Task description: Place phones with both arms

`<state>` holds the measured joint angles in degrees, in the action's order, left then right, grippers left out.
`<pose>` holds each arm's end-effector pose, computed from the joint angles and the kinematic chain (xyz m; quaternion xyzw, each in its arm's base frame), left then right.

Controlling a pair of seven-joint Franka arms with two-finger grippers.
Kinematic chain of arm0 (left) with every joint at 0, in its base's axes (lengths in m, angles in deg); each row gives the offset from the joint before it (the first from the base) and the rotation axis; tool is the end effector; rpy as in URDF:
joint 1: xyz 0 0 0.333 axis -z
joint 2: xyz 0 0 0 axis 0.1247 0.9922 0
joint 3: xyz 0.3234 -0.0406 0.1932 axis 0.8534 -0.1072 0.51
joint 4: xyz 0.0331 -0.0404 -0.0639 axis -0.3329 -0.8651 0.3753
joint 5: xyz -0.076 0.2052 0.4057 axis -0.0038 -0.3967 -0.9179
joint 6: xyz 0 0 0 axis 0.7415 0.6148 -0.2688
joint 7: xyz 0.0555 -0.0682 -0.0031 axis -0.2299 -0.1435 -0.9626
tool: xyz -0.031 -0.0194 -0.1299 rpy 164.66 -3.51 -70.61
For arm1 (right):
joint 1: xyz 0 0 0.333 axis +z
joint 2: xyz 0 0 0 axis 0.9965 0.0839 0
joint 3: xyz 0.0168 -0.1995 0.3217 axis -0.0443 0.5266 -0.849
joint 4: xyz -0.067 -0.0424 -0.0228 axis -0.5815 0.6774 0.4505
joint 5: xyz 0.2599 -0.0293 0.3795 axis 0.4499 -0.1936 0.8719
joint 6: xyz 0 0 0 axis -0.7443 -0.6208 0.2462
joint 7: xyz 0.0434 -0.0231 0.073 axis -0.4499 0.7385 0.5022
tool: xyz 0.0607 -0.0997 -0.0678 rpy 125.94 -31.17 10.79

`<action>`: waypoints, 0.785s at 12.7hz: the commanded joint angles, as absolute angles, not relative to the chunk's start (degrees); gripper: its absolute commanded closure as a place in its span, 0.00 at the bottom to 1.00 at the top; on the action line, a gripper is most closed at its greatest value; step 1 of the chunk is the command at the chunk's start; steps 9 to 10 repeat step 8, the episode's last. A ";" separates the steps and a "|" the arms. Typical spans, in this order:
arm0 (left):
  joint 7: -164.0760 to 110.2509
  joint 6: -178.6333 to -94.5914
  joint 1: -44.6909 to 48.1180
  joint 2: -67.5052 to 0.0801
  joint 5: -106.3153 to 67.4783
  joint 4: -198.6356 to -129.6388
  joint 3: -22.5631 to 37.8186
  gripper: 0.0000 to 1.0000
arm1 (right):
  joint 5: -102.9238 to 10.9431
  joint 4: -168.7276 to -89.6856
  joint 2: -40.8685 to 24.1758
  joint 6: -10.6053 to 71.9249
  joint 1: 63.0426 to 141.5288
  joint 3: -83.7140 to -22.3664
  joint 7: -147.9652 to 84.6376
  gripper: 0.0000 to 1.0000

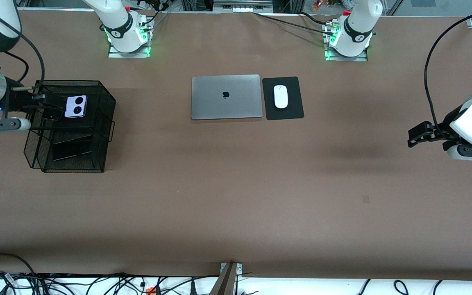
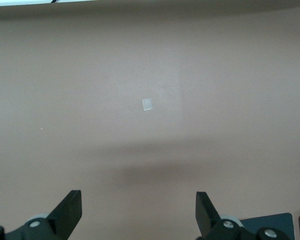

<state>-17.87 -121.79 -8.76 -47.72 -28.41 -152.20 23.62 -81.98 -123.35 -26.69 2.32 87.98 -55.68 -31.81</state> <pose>0.7126 -0.0055 0.5660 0.9993 -0.0277 0.0251 0.0036 0.6375 0.0033 0.5713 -0.9944 -0.0418 0.0962 0.0102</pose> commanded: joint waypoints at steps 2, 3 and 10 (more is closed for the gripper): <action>-17.56 -122.55 -9.01 -49.58 -29.03 -154.25 23.67 0.00 | -82.84 -131.18 -34.01 4.85 84.24 -59.46 -32.21 0.00; -17.65 -122.28 -9.01 -49.67 -29.03 -153.90 23.67 0.00 | -82.66 -130.82 -34.09 7.82 82.83 -59.46 -31.87 0.00; -18.27 -122.02 -9.01 -49.58 -28.94 -153.02 24.19 0.00 | -83.45 -131.08 -35.15 8.65 82.46 -59.45 -32.30 0.00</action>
